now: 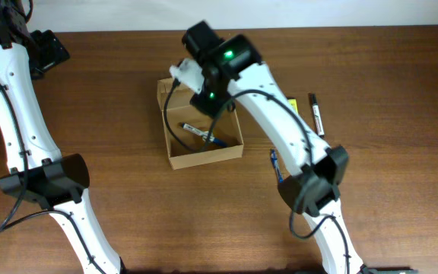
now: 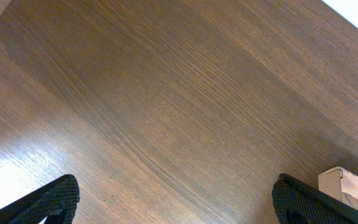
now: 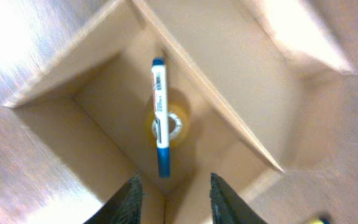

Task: Pack container
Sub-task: 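Drop the whiteboard marker into the box with the right gripper, then grasp the yellow highlighter with the right gripper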

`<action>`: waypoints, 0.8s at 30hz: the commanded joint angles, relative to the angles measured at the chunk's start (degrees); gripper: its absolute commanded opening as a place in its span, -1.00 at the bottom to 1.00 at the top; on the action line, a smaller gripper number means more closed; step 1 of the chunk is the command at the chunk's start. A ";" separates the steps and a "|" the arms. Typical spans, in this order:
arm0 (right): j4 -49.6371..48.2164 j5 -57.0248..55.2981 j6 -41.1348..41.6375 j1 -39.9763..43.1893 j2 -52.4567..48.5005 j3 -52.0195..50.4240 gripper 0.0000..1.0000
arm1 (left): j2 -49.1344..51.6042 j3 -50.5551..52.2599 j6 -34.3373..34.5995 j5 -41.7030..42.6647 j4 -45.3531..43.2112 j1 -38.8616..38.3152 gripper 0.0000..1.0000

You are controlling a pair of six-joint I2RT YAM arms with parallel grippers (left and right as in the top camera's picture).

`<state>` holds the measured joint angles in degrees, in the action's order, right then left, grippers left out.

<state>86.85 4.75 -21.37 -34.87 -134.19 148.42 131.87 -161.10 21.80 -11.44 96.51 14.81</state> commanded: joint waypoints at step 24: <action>-10.86 0.85 26.12 30.40 1.92 -28.37 -0.18 | 0.37 -0.20 -0.90 -0.81 0.15 0.26 1.00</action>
<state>79.13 4.01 4.47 -4.62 -132.00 126.17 131.87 -161.10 21.80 -11.44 96.53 14.81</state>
